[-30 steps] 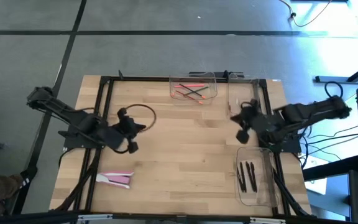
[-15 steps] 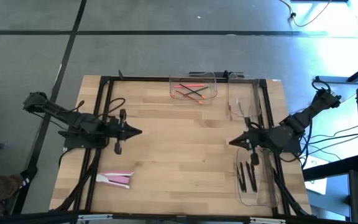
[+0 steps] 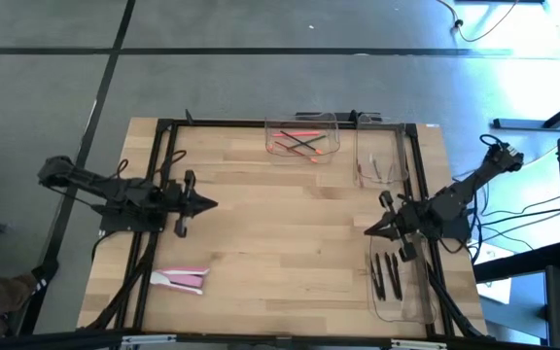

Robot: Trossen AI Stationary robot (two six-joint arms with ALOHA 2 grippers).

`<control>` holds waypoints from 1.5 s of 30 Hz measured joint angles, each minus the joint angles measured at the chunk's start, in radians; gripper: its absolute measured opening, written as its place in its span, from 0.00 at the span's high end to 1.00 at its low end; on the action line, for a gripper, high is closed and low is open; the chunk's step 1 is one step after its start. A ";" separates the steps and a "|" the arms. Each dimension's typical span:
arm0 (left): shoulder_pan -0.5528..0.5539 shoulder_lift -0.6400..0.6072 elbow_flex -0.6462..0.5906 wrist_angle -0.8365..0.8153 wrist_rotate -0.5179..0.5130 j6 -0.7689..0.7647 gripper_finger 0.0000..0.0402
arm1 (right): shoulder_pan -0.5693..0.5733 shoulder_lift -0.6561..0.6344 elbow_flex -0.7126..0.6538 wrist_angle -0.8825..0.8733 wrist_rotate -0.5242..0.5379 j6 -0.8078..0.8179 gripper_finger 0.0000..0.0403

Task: Sort crayons/erasers/pens/pencils in bins
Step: Return to Home Position

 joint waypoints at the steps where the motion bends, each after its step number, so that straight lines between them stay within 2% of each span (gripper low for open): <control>1: 0.004 -0.011 -0.014 0.018 0.013 0.001 1.00 | 0.000 -0.021 -0.019 0.008 0.000 0.000 0.99; 11: 0.029 -0.123 -0.156 0.106 0.044 0.005 1.00 | 0.000 -0.198 -0.162 0.041 0.000 0.003 0.99; 17: 0.029 -0.143 -0.158 0.070 0.046 0.029 1.00 | -0.001 -0.268 -0.243 0.069 0.000 0.002 0.99; 28: 0.029 -0.142 -0.158 0.056 0.039 0.109 1.00 | -0.001 -0.282 -0.243 0.051 -0.026 -0.112 0.98; 37: 0.029 -0.142 -0.158 0.057 0.021 0.108 1.00 | -0.002 -0.282 -0.243 0.030 -0.024 -0.258 0.98; 41: 0.029 -0.142 -0.158 0.057 0.021 0.112 1.00 | -0.002 -0.282 -0.243 0.019 -0.015 -0.234 0.98; 45: 0.029 -0.142 -0.158 0.057 0.021 0.112 1.00 | -0.002 -0.282 -0.243 -0.020 -0.017 -0.079 0.98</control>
